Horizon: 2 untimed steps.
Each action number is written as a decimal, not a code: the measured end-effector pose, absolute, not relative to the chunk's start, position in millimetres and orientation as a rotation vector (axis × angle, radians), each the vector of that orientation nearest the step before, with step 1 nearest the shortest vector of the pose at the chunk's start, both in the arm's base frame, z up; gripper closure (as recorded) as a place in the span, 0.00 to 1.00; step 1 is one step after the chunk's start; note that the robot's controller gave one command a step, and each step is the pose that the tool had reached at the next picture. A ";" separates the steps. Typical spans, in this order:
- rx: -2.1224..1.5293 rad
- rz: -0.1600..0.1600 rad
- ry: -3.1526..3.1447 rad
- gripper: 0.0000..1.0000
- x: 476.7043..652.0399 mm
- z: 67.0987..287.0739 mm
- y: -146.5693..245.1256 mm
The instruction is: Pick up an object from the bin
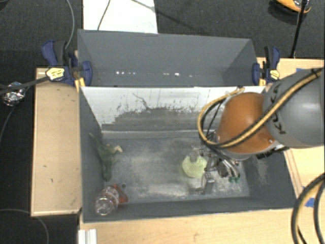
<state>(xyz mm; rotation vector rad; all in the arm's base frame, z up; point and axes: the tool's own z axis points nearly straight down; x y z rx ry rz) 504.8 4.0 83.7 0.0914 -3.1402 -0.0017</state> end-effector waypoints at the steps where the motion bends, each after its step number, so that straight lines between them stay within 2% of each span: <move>1: 0.200 -0.001 -3.153 1.00 499.1 73.8 8.1; 2: 0.200 -0.001 -3.153 1.00 499.2 73.8 8.1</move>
Offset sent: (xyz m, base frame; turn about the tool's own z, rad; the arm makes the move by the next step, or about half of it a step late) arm 0.0000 0.0000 0.0000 0.0000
